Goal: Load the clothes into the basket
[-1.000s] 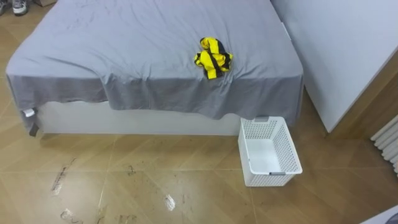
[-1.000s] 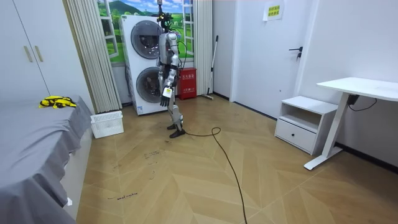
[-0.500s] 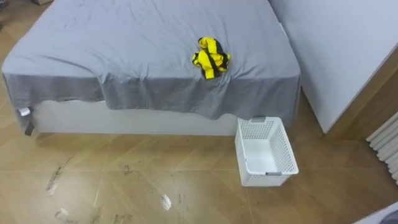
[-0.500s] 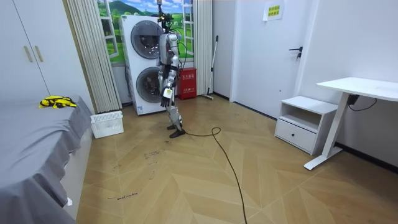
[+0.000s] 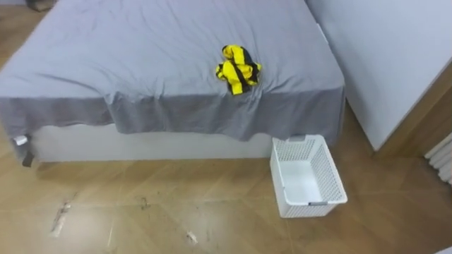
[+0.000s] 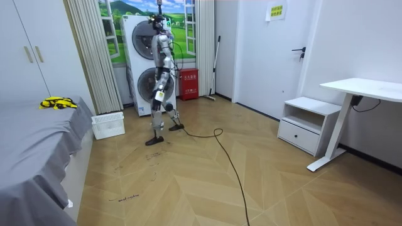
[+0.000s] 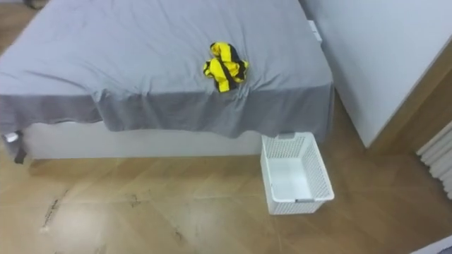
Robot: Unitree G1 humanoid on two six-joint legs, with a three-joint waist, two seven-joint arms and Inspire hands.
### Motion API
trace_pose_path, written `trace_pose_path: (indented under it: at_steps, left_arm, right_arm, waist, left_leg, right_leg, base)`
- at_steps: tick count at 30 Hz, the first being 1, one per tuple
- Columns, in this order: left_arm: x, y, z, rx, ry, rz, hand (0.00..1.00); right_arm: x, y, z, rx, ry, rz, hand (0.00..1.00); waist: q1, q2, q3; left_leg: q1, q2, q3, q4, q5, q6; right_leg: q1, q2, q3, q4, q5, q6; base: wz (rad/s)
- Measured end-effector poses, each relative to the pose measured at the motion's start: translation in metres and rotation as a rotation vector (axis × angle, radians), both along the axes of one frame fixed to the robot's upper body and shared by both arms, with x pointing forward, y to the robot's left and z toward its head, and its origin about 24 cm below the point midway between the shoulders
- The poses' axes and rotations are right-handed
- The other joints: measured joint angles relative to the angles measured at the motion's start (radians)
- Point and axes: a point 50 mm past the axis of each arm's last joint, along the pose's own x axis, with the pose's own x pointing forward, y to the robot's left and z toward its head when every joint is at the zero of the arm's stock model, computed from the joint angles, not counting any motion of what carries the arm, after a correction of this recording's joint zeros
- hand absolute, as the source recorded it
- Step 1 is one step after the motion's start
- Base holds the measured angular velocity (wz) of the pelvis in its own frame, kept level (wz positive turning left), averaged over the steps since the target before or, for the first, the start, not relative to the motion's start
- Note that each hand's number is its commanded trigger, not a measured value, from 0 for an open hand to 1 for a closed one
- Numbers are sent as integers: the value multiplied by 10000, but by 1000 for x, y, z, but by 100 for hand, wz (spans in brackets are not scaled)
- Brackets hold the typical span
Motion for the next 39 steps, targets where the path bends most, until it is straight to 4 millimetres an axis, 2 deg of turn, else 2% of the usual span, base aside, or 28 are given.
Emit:
trace_pose_path:
  at_steps: [2,4,5,7,8,9,10,12,14,15,16,18,20,21,22,23,25,27,28,29,30,31,32,33,35,36,37,39]
  left_arm:
    - [1,-3,0,-35,-8,-188,0]
    - [1,-5,-1,-31,64,-496,0]
    - [0,-5,-1,16,150,-643,0]
    - [-7,-7,-3,97,421,-1109,0]
    - [-7,-7,-3,153,457,-1262,0]
    - [-5,-6,-2,340,485,-1708,0]
    - [0,-6,-1,500,430,-2150,0]
    - [4,-8,-1,592,378,-2579,0]
    - [7,-14,-1,540,405,-3047,0]
    - [7,-19,-2,476,436,-3338,0]
    - [7,-21,-3,433,494,-3469,0]
    - [9,-25,-3,419,491,-3749,0]
    - [11,-23,-2,502,452,-3850,0]
    - [9,-23,-3,508,559,-3879,0]
    - [6,-23,-3,506,613,-3890,0]
    - [2,-21,-4,520,719,-3831,0]
    - [-3,-17,-4,559,831,-3556,0]
    - [-6,-13,-3,653,719,-3286,0]
    - [-15,-11,-3,661,889,-3192,0]
    - [-17,-11,-4,656,919,-3161,0]
    - [-11,-12,-3,617,749,-3087,0]
    - [-2,-12,-1,648,478,-3090,0]
    - [3,-12,0,638,305,-3056,0]
    - [9,-14,2,600,30,-3029,0]
    - [12,-16,3,512,-156,-2896,0]
    - [16,-17,3,516,-298,-2908,0]
    - [12,-16,3,581,-185,-2991,0]
    - [14,-15,4,713,-229,-3243,0]
  right_arm:
    - [-1,-2,0,-54,-65,-183,0]
    - [-3,-1,0,-2,-162,-348,0]
    - [-2,0,0,46,-250,-568,0]
    - [8,-1,2,24,-669,-791,0]
    - [12,-1,2,44,-847,-810,0]
    - [21,-1,4,65,-1246,-797,0]
    - [31,0,6,115,-1654,-789,0]
    - [40,1,9,225,-2087,-873,0]
    - [49,2,12,272,-2522,-970,0]
    - [55,2,13,244,-2736,-952,0]
    - [61,2,15,249,-3029,-954,0]
    - [67,2,17,164,-3376,-969,0]
    - [82,3,22,156,-3876,-866,0]
    - [92,3,27,71,-4317,-682,0]
    - [96,3,29,48,-4545,-614,0]
    - [105,5,33,59,-4911,-497,0]
    - [110,6,36,92,-5107,-461,0]
    - [113,6,39,164,-5278,-473,0]
    - [118,9,42,290,-5578,-543,0]
    - [122,9,45,336,-5789,-646,0]
    - [127,8,47,290,-6039,-699,0]
    - [129,8,49,218,-6076,-763,0]
    - [130,8,50,184,-6110,-767,0]
    - [134,8,53,96,-6306,-687,0]
    - [141,7,61,81,-6714,-815,0]
    - [144,7,64,51,-6873,-871,0]
    - [140,8,63,-58,-6727,-769,0]
    - [142,6,64,-287,-6789,-386,0]
  waist:
    - [-27,4,-5]
    - [-7,-7,25]
    - [8,-6,43]
    - [61,211,114]
    - [46,241,112]
    - [-11,292,124]
    - [-28,404,219]
    - [-168,507,243]
    - [-253,647,267]
    - [-246,720,273]
    - [-278,817,287]
    - [-292,952,210]
    - [-191,972,168]
    - [-210,1151,86]
    - [-195,1284,39]
    - [-199,1536,46]
    - [-256,1553,59]
    - [-437,1280,142]
    - [-463,1175,97]
    - [-497,1141,105]
    - [-732,1098,200]
    - [-747,939,279]
    - [-734,834,282]
    - [-589,689,310]
    - [-329,746,280]
    - [-269,820,226]
    - [-276,758,60]
    - [-306,549,33]
  left_leg:
    - [47,-293,106,514,-671,204]
    - [539,-467,112,546,-1110,383]
    - [1059,-588,102,378,-1310,501]
    - [2098,-653,-182,34,-1755,678]
    - [2283,-642,-263,-55,-1832,696]
    - [2570,-612,-442,-207,-1931,687]
    - [2857,-500,-657,-259,-2038,685]
    - [3122,-280,-1000,-311,-2263,668]
    - [3413,-111,-1338,-382,-2529,641]
    - [3734,-56,-1483,-564,-2680,622]
    - [4116,-6,-1675,-743,-2809,576]
    - [4745,110,-1914,-1132,-2990,495]
    - [5085,202,-2081,-1134,-3258,301]
    - [5228,413,-2131,-1070,-3447,-28]
    - [5272,569,-2114,-975,-3564,-243]
    - [5412,937,-1916,-686,-3716,-765]
    - [5485,1255,-1232,281,-3467,-1383]
    - [5155,1438,-713,2499,-2210,-1830]
    - [4714,1598,-577,3900,-1400,-1862]
    - [4436,1695,-568,4485,-1350,-1799]
    - [3766,2084,-551,5287,-1881,-1456]
    - [3064,2264,-558,5466,-2534,-1409]
    - [2705,2277,-556,5350,-2766,-1439]
    - [2038,2260,-491,4708,-3176,-1554]
    - [1404,2260,-559,2871,-3240,-1697]
    - [1040,2286,-527,2053,-2536,-1169]
    - [1362,2107,-426,1560,-2344,-1035]
    - [1919,1695,-226,741,-2107,-881]
  right_leg:
    - [22,-350,2,691,-19,78]
    - [-587,-552,-2,2883,193,401]
    - [-1118,-712,7,4619,860,559]
    - [-2161,-788,-106,7229,3233,355]
    - [-2442,-789,-263,7727,3166,266]
    - [-3162,-629,-491,8280,2578,47]
    - [-3784,-294,-764,8191,1964,-150]
    - [-4693,303,-1095,6907,1366,-279]
    - [-5299,892,-1157,4485,1393,-345]
    - [-5508,1074,-1345,2663,1725,-390]
    - [-5562,1235,-1534,1224,2520,-486]
    - [-5481,1354,-1842,-103,3657,-726]
    - [-5497,1525,-1875,-358,4701,-1293]
    - [-5479,1689,-1915,-108,4914,-1402]
    - [-5412,1803,-2008,120,4864,-1480]
    - [-5254,2051,-2238,662,4453,-1649]
    - [-4894,2165,-2423,1296,3740,-1726]
    - [-3937,2138,-2915,1499,3070,-1872]
    - [-3246,2143,-2966,952,2774,-1872]
    - [-2954,2165,-2918,709,2620,-1780]
    - [-2470,2272,-2911,415,2543,-1748]
    - [-2137,2262,-2666,171,2535,-1732]
    - [-2062,2230,-2426,107,2516,-1671]
    - [-1910,2139,-2041,2,2466,-1578]
    - [-1809,2090,-1836,-61,2371,-1411]
    - [-1790,2042,-1659,47,2185,-1247]
    - [-1813,1824,-1596,196,2074,-1041]
    - [-1774,1526,-1542,134,2026,-874]
  base:
    - [3]
    - [8]
    - [0]
    - [0]
    - [14]
    - [33]
    - [38]
    - [52]
    - [46]
    - [31]
    - [34]
    - [29]
    - [3]
    - [-9]
    - [-16]
    - [-15]
    - [5]
    - [5]
    - [-14]
    - [3]
    - [30]
    - [30]
    - [-5]
    - [-55]
    - [-72]
    - [-42]
    - [-21]
    - [-10]
